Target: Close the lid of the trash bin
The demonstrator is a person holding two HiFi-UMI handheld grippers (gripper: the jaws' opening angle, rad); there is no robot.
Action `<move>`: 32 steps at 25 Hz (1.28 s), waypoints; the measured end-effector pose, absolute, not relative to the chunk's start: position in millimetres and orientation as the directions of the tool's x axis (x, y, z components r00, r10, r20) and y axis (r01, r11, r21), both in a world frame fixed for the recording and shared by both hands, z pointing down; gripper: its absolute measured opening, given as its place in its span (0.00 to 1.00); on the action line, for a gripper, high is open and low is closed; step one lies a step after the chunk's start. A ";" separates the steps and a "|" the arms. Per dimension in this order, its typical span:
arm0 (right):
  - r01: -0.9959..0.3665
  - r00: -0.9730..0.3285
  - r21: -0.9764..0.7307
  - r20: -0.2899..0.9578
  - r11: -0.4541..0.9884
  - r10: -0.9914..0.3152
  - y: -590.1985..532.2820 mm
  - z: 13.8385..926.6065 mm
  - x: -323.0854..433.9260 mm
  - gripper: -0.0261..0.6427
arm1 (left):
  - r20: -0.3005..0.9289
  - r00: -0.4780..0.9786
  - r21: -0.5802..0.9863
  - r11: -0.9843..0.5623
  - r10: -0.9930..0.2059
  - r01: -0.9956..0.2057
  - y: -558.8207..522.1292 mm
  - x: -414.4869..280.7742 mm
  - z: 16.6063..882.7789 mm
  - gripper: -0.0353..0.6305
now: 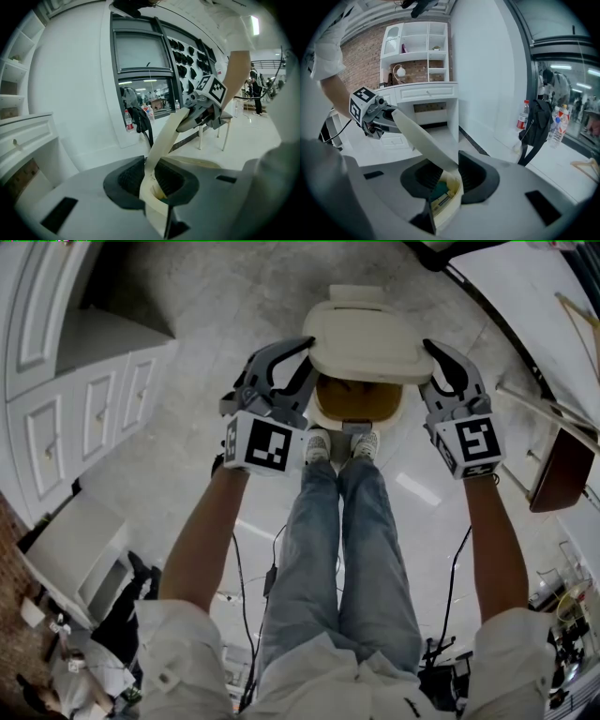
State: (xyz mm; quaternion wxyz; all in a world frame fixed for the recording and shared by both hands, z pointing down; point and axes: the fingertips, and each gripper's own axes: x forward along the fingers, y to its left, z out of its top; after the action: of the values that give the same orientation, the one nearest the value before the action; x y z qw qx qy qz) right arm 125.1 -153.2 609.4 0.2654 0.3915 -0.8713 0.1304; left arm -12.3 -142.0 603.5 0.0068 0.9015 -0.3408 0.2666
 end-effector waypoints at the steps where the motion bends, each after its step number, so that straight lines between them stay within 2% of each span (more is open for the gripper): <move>1: -0.750 -0.552 -0.019 0.568 0.661 -0.610 -151.3 610.1 125.5 0.21 | 0.487 0.627 -0.170 -0.770 -0.608 -0.615 -140.2 -11.8 604.0 0.15; 22: -0.671 -0.577 0.037 0.602 0.741 -0.552 -128.4 620.4 119.5 0.25 | 0.546 0.670 -0.216 -0.857 -0.504 -0.469 -113.1 -9.5 620.6 0.21; 32: -0.579 -0.570 0.119 0.649 0.807 -0.504 -112.9 632.0 115.9 0.28 | 0.586 0.678 -0.226 -0.893 -0.444 -0.389 -98.9 -10.9 633.5 0.24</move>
State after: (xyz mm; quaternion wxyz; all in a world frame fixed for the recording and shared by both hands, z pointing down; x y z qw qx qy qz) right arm 115.9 -112.9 632.0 0.3486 0.3061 -0.8843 0.0534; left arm -10.9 -98.9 633.5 -0.0414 0.9150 -0.2275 0.3307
